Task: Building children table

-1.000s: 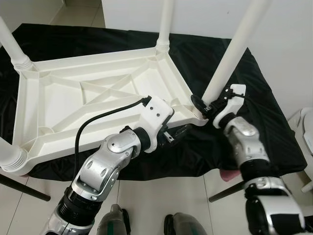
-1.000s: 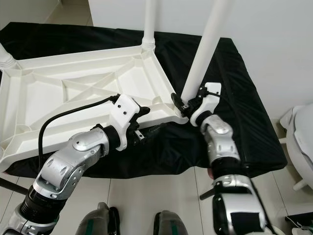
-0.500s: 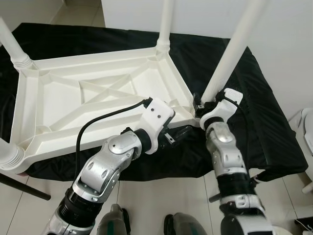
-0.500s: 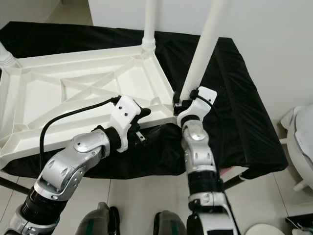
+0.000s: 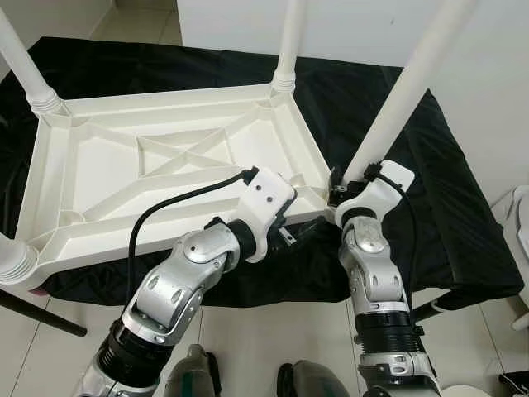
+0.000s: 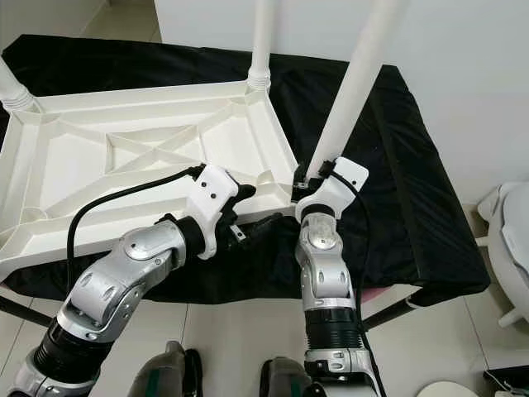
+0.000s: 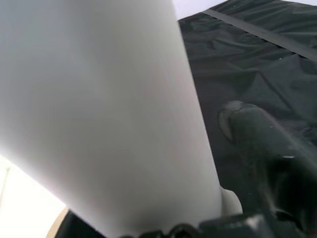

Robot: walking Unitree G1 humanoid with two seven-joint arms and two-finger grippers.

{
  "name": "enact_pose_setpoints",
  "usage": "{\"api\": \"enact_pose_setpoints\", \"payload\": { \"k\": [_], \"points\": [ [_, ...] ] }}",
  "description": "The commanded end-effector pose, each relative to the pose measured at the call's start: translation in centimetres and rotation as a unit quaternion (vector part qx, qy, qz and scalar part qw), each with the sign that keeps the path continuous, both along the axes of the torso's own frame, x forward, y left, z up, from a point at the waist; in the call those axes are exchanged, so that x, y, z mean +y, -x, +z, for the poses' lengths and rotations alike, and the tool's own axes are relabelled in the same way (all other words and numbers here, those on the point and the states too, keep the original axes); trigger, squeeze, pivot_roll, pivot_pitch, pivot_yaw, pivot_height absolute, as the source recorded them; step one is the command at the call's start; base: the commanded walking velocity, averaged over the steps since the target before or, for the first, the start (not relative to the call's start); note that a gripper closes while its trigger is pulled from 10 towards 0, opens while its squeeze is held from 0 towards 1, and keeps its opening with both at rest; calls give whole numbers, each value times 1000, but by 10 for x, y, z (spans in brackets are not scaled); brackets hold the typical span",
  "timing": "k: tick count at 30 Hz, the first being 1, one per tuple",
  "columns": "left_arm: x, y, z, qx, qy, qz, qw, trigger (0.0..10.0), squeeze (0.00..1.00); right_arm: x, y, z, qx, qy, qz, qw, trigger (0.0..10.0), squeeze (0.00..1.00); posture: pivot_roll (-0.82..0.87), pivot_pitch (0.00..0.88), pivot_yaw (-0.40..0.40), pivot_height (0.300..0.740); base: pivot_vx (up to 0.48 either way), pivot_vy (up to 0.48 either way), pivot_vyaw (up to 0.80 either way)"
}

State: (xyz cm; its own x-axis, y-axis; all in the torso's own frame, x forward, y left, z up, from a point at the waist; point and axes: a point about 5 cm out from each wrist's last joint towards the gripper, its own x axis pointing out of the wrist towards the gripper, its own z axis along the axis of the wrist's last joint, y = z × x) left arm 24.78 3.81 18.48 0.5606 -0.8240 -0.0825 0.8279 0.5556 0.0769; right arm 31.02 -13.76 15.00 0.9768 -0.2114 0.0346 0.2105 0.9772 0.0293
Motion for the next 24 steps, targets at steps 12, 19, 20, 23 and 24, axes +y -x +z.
{"api": "enact_pose_setpoints", "payload": {
  "k": [12, 19, 20, 23, 24],
  "points": [
    [-1, 3, 2, -6, -3, -13, 1000, 10000, 0, -9, -8, 7, -21, 18, 139, 990, 10000, 0, -113, 39, -35, 740, 0, 0, 0],
    [0, 2, 3, -6, -3, -9, 1000, 10000, 0, -10, -11, 7, -10, 14, 295, 955, 10000, 0, -110, 51, -29, 740, 0, 0, 0],
    [0, 2, 3, -6, -3, -8, 1000, 10000, 0, -12, -11, 7, -13, 35, 315, 948, 10000, 0, -111, 51, -26, 740, 0, 0, 0],
    [0, 1, 3, -6, -3, -8, 1000, 10000, 0, -13, -11, 7, -13, 47, 329, 943, 10000, 0, -111, 52, -26, 740, 0, 0, 0],
    [0, 1, 3, -6, -3, -8, 1000, 10000, 0, -13, -11, 7, -13, 47, 329, 943, 10000, 0, -111, 52, -26, 740, 0, 0, 0]
  ]
}}
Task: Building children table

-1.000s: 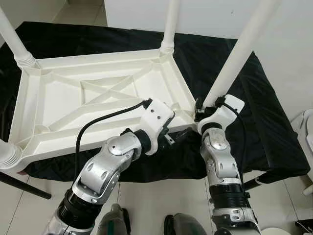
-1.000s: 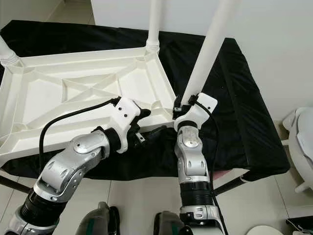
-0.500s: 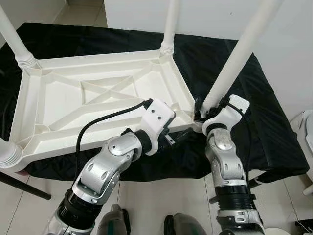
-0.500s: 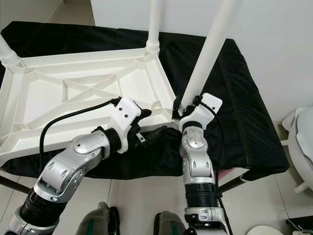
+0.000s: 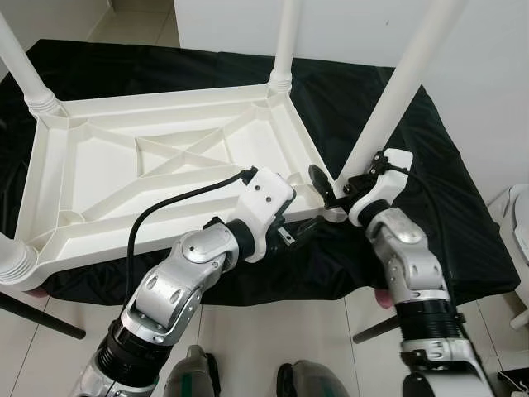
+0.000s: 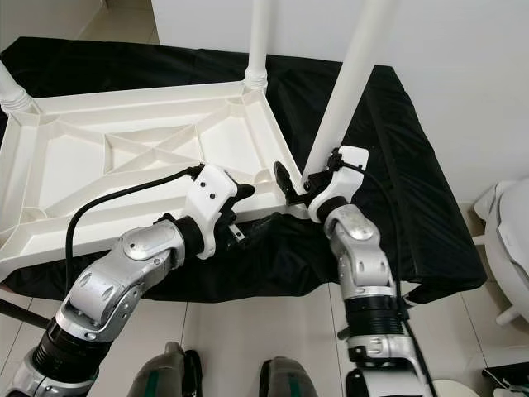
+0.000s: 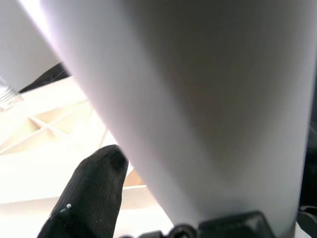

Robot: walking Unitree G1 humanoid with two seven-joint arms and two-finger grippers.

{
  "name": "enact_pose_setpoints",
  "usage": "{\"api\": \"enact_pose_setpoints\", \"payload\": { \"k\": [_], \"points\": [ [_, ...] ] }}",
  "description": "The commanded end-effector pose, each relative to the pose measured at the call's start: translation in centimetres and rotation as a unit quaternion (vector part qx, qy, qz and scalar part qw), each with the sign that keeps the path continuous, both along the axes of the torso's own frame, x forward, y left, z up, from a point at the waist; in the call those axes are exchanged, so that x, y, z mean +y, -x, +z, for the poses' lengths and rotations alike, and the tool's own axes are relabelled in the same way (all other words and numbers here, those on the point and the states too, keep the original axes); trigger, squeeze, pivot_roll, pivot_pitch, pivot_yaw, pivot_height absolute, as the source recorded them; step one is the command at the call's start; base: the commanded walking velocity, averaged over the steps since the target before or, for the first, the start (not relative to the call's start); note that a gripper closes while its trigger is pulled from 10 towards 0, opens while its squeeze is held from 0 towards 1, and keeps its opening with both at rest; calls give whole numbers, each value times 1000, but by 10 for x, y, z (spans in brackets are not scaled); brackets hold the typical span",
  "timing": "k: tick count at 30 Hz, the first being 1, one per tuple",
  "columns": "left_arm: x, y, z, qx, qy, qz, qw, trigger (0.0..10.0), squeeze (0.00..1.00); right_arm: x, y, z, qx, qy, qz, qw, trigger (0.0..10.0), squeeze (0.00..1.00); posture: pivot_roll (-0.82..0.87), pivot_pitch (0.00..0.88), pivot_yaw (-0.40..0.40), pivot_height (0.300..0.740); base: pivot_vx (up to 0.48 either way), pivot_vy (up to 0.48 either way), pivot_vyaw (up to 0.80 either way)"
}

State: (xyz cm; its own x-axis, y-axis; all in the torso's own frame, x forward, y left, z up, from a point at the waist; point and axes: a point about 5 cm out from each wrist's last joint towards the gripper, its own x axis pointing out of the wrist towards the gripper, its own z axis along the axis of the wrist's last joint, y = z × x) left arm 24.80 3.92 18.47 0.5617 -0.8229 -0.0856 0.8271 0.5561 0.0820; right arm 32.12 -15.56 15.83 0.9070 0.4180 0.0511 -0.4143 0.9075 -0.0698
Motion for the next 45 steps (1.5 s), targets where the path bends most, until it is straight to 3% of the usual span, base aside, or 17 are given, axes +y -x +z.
{"api": "enact_pose_setpoints", "payload": {
  "k": [1, 6, 10, 12, 15, 16, 30, 31, 35, 39, 44, 45],
  "points": [
    [-1, 1, 4, -5, -1, -9, 1000, 10000, 0, 0, -2, -3, 3, 17, 34, 999, 10000, 0, -111, 53, -22, 740, 0, 0, 0],
    [-1, 1, 4, -6, -1, -11, 1000, 10000, 0, -21, -11, -2, 9, 47, 77, 996, 10000, 0, -109, 54, -18, 740, 0, 0, 0],
    [-1, 1, 5, -6, -1, -11, 1000, 10000, 0, -29, -14, -4, 17, 60, 101, 993, 10000, 0, -110, 56, -14, 740, 0, 0, 0],
    [-1, 1, 5, -5, -1, -12, 1000, 10000, 0, -33, -14, -7, 23, 73, 124, 989, 7176, 0, -109, 57, -11, 740, 0, 0, 0],
    [-1, 1, 5, -5, -1, -13, 1000, 10000, 0, -33, -14, -8, 25, 77, 132, 988, 7176, 0, -109, 57, -11, 740, 0, 0, 0],
    [-2, 1, 5, -5, -1, -14, 1000, 10000, 0, -35, -15, -8, 27, 80, 142, 986, 0, 0, -111, 59, -5, 740, 0, 0, 0],
    [-2, 2, 5, -3, -2, -17, 1000, 10000, 0, -39, -18, -11, 31, 71, 152, 985, 0, 0, -110, 64, -3, 740, 0, 0, 0],
    [-2, 2, 5, -2, -1, -17, 1000, 10000, 0, -40, -19, -12, 30, 67, 144, 987, 10000, 0, -109, 65, -5, 740, 0, 0, 0],
    [-2, 3, 4, -2, -1, -17, 1000, 10000, 0, -41, -19, -13, 28, 58, 127, 990, 10000, 0, -110, 66, -6, 740, 0, 0, 0],
    [-2, 3, 4, -2, -1, -16, 1000, 10000, 0, -39, -19, -13, 37, 21, 60, 997, 10000, 0, -109, 67, -12, 740, 0, 0, 0],
    [-3, 4, 4, -2, 0, -16, 1000, 10000, 0, -31, -14, -15, 40, 27, 19, 999, 10000, 0, -113, 68, -13, 740, 0, 0, 0],
    [-4, 5, 4, 0, 0, -19, 1000, 10000, 0, -22, -7, -14, 35, 30, 6, 999, 10000, 0, -117, 68, -14, 740, 0, 0, 0]
  ]
}}
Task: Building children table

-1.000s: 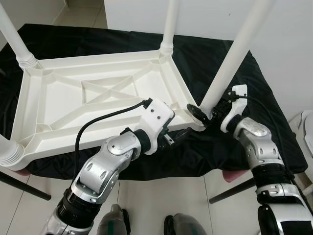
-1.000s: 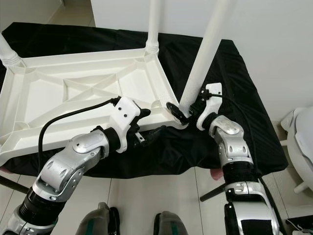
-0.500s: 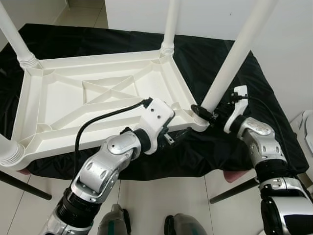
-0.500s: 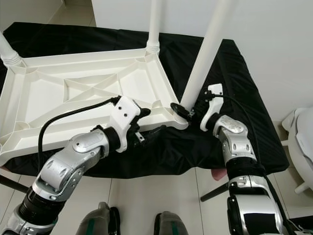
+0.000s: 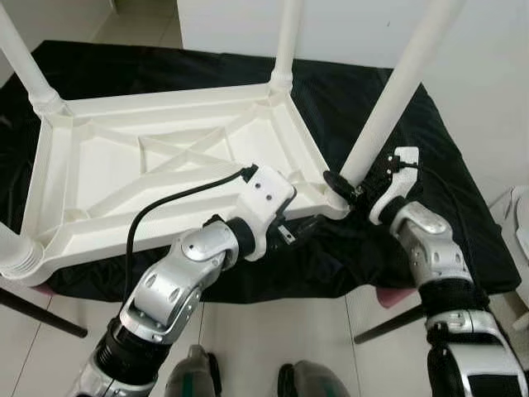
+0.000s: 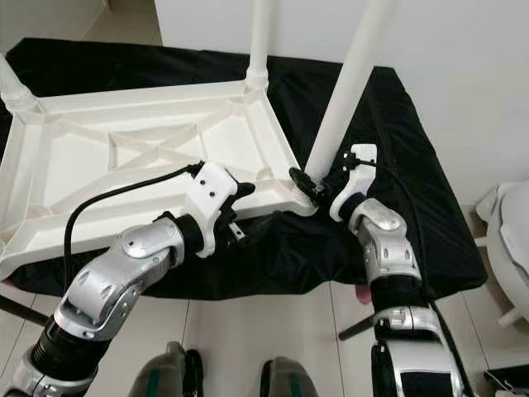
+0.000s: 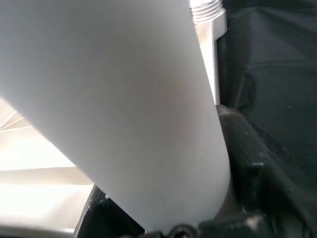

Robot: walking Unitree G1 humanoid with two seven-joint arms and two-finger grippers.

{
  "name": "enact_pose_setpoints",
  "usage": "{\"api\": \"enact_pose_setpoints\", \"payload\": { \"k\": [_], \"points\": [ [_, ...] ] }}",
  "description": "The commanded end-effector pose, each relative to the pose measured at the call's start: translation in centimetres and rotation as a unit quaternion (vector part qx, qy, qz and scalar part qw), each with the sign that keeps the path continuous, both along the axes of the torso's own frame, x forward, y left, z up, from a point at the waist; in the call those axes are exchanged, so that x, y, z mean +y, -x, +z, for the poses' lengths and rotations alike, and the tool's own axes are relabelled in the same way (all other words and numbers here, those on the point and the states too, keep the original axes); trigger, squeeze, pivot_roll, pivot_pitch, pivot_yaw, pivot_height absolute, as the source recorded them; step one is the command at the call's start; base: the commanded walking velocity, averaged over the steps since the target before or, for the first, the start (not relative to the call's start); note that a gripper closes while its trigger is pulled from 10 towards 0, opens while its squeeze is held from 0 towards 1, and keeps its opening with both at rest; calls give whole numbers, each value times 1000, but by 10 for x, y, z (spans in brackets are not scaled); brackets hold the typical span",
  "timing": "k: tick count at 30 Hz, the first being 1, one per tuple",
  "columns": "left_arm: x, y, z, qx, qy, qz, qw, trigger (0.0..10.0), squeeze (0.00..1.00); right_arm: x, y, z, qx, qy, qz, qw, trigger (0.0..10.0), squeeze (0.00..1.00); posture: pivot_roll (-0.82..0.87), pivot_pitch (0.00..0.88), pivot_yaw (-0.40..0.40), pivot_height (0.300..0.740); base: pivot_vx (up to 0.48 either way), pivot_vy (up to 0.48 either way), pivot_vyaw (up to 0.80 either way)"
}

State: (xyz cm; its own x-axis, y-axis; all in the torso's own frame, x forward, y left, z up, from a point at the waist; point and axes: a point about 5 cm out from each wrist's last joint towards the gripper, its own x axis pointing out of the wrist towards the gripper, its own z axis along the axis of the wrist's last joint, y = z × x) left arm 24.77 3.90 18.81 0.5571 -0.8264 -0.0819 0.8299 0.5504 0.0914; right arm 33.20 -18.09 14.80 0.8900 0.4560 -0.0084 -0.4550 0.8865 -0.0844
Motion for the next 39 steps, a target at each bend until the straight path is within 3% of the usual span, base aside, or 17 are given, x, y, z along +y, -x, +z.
{"api": "enact_pose_setpoints", "payload": {
  "k": [1, 6, 7, 8, 10, 11, 13, 16, 17, 22, 31, 32, 34, 35, 39],
  "points": [
    [-4, 5, 0, 5, 1, -17, 1000, 10000, 0, 6, 6, -2, 8, 10, -23, 1000, 10000, 0, -117, 68, -14, 740, 0, 0, 0],
    [-4, 5, 0, 5, 0, -18, 1000, 10000, 0, 8, 7, -2, 9, 7, -34, 999, 10000, 0, -119, 67, -16, 740, 0, 0, 0],
    [-4, 5, -1, 6, 0, -19, 1000, 10000, 0, 8, 12, -1, 10, -10, -119, 993, 10000, 0, -121, 65, -18, 740, 0, 0, 0],
    [-4, 5, -1, 6, 0, -19, 1000, 10000, 0, 8, 12, -1, 10, -10, -119, 993, 10000, 0, -121, 65, -18, 740, 0, 0, 0],
    [-5, 6, -1, 7, 0, -20, 1000, 10000, 0, 7, 17, 0, 1, -15, -205, 979, 10000, 0, -124, 63, -18, 740, 0, 0, 0],
    [-5, 6, -1, 7, 0, -20, 1000, 10000, 0, 7, 17, 0, 1, -15, -205, 979, 10000, 0, -124, 63, -18, 740, 0, 0, 0],
    [-6, 7, -2, 8, 1, -24, 1000, 10000, 0, 6, 24, -3, -2, -14, -290, 957, 10000, 0, -125, 59, -20, 740, 0, 0, 0],
    [-7, 7, -2, 8, 1, -25, 1000, 10000, 0, 6, 27, -5, -1, -12, -319, 948, 10000, 0, -125, 59, -20, 740, 0, 0, 0],
    [-7, 7, -2, 8, 1, -26, 1000, 10000, 0, 12, 35, -9, 10, -18, -352, 936, 10000, 0, -124, 57, -21, 740, 0, 0, 0],
    [-8, 8, -3, 8, 0, -27, 1000, 10000, 0, 27, 40, -10, 18, -26, -340, 940, 10000, 0, -123, 51, -24, 740, 0, 0, 0],
    [-9, 8, -1, 5, 0, -28, 1000, 10000, 0, 24, 40, -10, 24, -15, -354, 935, 10000, 0, -120, 37, -30, 740, 0, 0, 0],
    [-10, 8, -1, 5, 0, -28, 1000, 10000, 0, 25, 40, -10, 23, -15, -354, 935, 10000, 192, -120, 35, -29, 740, 0, 0, 0],
    [-10, 8, -1, 5, 0, -28, 1000, 10000, 0, 25, 40, -10, 23, -15, -354, 935, 10000, 192, -120, 35, -29, 740, 0, 0, 0],
    [-10, 8, -1, 4, 0, -29, 1000, 10000, 0, 26, 39, -10, 22, -17, -351, 936, 10000, 1000, -120, 35, -30, 740, 0, 0, 0],
    [-10, 9, -1, 4, 0, -29, 1000, 10000, 0, 25, 39, -8, 20, -23, -350, 936, 10000, 1000, -119, 36, -29, 740, 0, 0, 0]
  ]
}}
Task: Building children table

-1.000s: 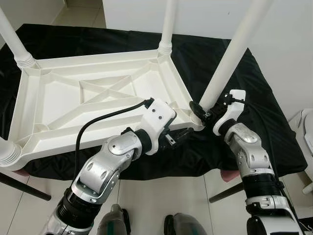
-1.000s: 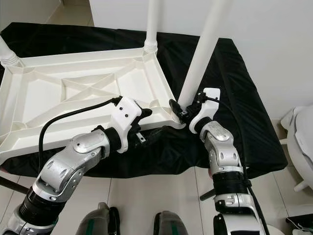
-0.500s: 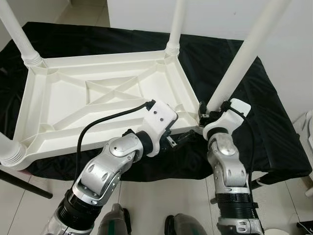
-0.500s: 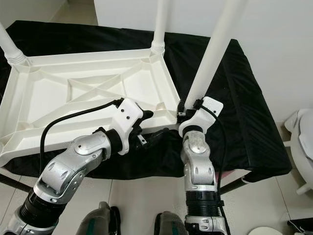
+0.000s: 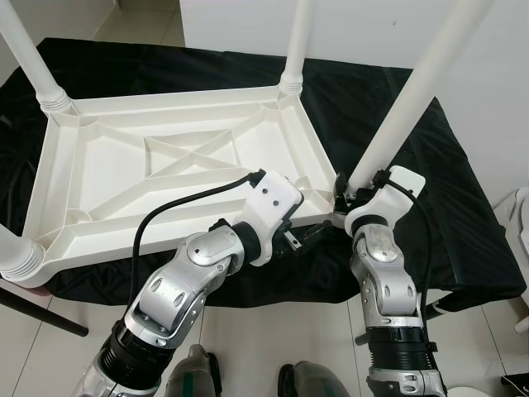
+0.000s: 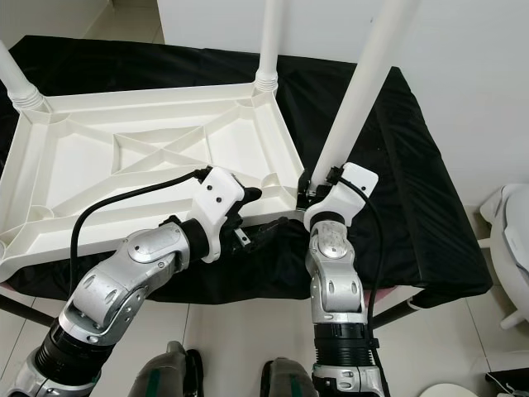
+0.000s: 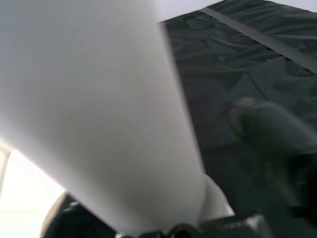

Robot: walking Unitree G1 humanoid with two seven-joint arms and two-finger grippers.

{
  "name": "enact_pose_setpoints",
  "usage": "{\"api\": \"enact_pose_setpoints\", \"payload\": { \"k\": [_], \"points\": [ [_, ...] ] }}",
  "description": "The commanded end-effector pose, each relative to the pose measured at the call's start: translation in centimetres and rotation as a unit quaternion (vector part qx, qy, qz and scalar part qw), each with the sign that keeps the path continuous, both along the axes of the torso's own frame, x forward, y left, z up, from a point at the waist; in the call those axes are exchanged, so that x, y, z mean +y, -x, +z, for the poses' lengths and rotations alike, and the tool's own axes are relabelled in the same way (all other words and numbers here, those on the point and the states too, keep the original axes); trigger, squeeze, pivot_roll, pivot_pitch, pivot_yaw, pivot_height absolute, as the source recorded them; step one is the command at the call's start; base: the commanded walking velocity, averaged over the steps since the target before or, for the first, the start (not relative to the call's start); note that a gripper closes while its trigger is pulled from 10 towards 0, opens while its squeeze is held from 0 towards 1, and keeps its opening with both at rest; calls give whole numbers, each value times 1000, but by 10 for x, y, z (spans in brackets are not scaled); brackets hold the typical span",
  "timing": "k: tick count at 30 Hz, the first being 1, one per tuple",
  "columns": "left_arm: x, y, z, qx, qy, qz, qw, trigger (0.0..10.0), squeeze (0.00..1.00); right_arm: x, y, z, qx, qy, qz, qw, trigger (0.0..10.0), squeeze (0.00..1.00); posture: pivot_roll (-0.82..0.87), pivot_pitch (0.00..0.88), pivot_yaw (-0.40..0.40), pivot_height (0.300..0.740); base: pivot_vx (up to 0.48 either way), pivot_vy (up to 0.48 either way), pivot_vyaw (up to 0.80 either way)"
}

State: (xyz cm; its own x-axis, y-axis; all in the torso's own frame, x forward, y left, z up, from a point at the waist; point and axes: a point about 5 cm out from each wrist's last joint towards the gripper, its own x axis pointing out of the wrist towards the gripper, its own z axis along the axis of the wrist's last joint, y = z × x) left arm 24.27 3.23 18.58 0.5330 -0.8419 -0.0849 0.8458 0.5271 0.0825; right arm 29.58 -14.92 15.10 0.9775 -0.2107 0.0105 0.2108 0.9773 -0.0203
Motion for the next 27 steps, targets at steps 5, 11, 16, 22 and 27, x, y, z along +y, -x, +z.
{"api": "enact_pose_setpoints", "payload": {
  "k": [5, 11, 16, 22, 27],
  "points": [
    [-3, 4, 1, 0, -1, -15, 1000, 10000, 0, -6, -2, -5, 9, -44, 18, 999, 10000, 0, -117, 36, -27, 740, 0, 0, 0],
    [-2, 4, 1, 1, -1, -16, 1000, 10000, 0, -19, -7, -2, 0, -100, -5, 995, 10000, 0, -120, 40, -25, 740, 0, 0, 0],
    [-3, 4, 1, 1, -1, -16, 1000, 10000, 0, -4, -9, -7, 21, -42, 56, 997, 10000, 0, -121, 42, -25, 740, 0, 0, 0],
    [-3, 5, 1, 3, 0, -16, 1000, 10000, 0, 13, -10, -8, 12, 93, 157, 983, 10000, 0, -116, 47, -26, 740, 0, 0, 0],
    [-2, 5, 1, 3, -1, -14, 1000, 10000, 0, 9, -13, -6, 9, 95, 163, 982, 10000, 0, -113, 50, -26, 740, 0, 0, 0]
  ]
}}
